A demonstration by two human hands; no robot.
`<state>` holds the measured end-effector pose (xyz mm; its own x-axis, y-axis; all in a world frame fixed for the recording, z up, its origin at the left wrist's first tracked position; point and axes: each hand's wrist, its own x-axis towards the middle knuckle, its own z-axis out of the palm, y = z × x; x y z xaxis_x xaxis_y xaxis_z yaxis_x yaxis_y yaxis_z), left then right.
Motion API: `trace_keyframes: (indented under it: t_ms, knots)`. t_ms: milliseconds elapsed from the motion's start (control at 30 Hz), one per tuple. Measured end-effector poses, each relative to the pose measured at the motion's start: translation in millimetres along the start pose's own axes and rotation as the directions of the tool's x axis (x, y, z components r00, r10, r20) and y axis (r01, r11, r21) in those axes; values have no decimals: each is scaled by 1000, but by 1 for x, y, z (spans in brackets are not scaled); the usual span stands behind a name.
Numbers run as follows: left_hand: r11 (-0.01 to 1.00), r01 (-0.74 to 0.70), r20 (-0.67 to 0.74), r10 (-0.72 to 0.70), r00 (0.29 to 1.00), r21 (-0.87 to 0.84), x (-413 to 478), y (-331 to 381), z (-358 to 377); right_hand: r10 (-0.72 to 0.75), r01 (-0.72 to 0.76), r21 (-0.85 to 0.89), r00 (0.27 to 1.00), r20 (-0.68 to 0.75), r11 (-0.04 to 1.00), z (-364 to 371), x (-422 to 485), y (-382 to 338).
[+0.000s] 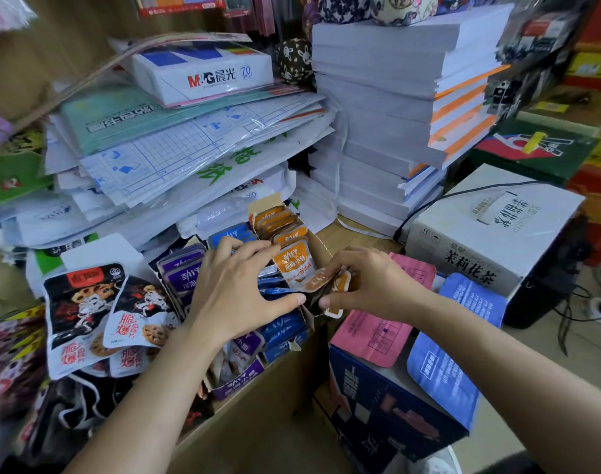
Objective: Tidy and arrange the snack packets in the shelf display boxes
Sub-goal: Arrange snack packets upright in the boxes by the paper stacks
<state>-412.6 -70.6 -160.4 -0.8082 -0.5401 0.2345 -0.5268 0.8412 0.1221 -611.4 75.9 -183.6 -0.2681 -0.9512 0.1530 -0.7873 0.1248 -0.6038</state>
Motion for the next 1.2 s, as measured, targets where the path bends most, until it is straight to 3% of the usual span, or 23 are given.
trace_keyframes:
  t_ms: [100,367,500,767,1000,1200]
  knots:
    - [999,13,-21,-14,1000,-43,-6,-6,-8,23,-23,-4,998,-65,1000,7,5,-6]
    - [992,-11,23,14,1000,-127,-41,-18,-16,-9,7,-175,1000,-9,984,9,12,-21]
    - [993,-41,-14,40,999,-113,-50,-21,-17,6,-26,-247,997,-81,969,9,13,-26]
    - [991,36,111,-22,994,-131,-54,-17,-22,81,-86,-93,995,-53,992,10,21,-33]
    - [988,73,256,-35,966,-138,-48,-25,-24,-181,159,-282,982,-52,946,22,26,-43]
    - [963,97,217,-41,975,-250,-51,-32,-26,-181,179,-261,983,16,949,25,35,-50]
